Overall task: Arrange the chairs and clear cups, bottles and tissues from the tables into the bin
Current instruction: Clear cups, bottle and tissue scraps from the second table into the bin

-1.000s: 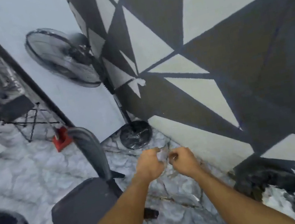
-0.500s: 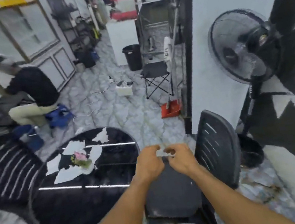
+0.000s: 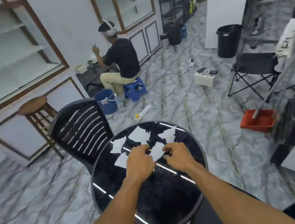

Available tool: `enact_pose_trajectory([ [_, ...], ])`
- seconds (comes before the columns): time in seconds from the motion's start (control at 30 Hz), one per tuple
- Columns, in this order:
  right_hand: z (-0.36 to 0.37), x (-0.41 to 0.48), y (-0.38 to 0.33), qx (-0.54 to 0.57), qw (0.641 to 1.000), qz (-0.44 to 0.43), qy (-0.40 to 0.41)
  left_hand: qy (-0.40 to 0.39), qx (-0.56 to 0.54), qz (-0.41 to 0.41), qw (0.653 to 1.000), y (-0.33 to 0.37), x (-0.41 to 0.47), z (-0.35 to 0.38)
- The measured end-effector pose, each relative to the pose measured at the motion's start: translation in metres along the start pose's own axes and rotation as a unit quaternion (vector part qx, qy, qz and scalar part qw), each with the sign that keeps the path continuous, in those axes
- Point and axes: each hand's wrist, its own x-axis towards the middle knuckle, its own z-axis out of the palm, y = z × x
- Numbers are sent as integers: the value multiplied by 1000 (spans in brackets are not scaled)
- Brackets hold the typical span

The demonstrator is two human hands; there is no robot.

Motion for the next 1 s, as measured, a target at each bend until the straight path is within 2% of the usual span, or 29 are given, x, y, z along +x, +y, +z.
enact_pose_trajectory([
  [0.2, 24, 67, -16, -11, 999, -15, -44, 33, 3, -53, 998, -49, 48, -23],
  [0.33, 39, 112, -24, -16, 999, -8, -45, 16, 2, -88, 996, -86, 89, -24],
  [0.47, 68, 144, -7, -61, 995, 44, -62, -50, -15, -139, 989, -131, 122, 3],
  [0.6, 95, 162, 23, -164, 973, 99, -127, -134, -9, -182, 974, -171, 144, 40],
  [0.77, 127, 165, 49, -216, 960, 99, -149, -177, 52, -180, 966, -199, 151, 83],
  [0.9, 140, 166, 63, -212, 968, 94, -93, -177, 74, -131, 973, -214, 152, 91],
  [1.0, 130, 179, 54, -144, 984, 105, 3, -90, 15, -123, 988, -219, 168, 77],
])
